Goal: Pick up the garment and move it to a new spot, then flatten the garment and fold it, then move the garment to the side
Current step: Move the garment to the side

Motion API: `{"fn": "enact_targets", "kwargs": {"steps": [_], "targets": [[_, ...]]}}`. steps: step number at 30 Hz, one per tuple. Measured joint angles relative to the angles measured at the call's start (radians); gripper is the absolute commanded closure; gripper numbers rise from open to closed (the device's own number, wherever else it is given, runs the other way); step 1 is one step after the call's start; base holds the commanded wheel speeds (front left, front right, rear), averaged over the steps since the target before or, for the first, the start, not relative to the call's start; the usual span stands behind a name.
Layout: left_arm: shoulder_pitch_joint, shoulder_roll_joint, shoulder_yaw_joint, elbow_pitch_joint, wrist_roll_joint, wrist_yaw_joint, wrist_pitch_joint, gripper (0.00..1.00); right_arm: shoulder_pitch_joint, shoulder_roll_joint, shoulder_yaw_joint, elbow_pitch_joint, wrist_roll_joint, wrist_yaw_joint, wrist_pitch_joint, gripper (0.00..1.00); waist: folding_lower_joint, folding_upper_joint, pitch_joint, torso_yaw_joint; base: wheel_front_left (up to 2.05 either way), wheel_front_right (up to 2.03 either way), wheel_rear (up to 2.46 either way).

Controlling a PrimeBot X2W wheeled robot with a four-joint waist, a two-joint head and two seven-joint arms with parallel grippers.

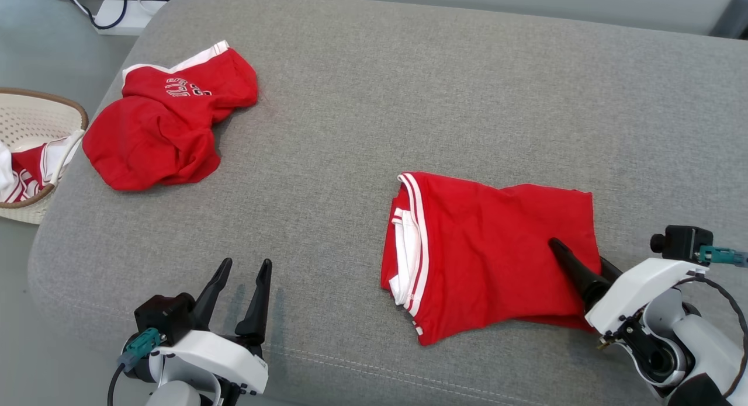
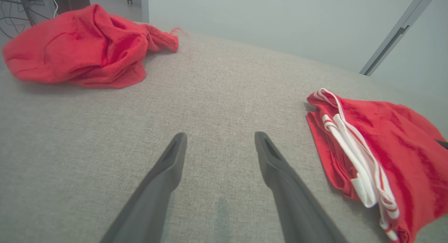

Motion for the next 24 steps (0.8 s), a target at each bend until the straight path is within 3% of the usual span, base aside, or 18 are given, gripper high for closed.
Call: {"fn": "enact_targets", "kwargs": {"steps": [1,2,3,4,14,24], "targets": [[0.000,0.000,0.000,0.000,0.000,0.000,0.000,0.00,-0.009,0.002,0.008,0.003,0.000,0.000,0.000,0.13,0.0000,0.0000,0.003,0.004,0.00,0.00,0.00],[0.000,0.000,0.000,0.000,0.000,0.000,0.000,0.00,-0.017,0.003,0.019,0.004,0.000,0.000,0.001,0.58,0.0000,0.0000,0.006,0.007,0.00,0.00,0.00],[0.000,-0.001,0.000,0.000,0.000,0.000,0.000,0.00,-0.022,0.005,0.025,0.003,0.003,0.000,0.003,0.96,0.0000,0.0000,0.008,0.010,0.00,0.00,0.00],[0.000,-0.001,0.000,0.000,0.000,0.000,0.000,0.00,-0.024,0.007,0.027,0.001,0.013,0.000,0.004,1.00,-0.0001,0.0000,0.009,0.013,0.00,0.00,0.00],[0.000,0.000,0.009,-0.002,0.000,0.000,0.000,0.00,-0.035,-0.033,0.026,0.000,0.030,0.000,-0.073,1.00,0.0000,0.0000,-0.014,-0.013,0.00,0.00,0.00],[0.000,0.010,-0.008,-0.007,0.001,0.000,0.000,0.00,-0.031,-0.062,0.000,0.034,0.040,0.000,-0.149,1.00,0.0000,0.0000,-0.049,-0.126,0.00,0.00,0.00]]}}
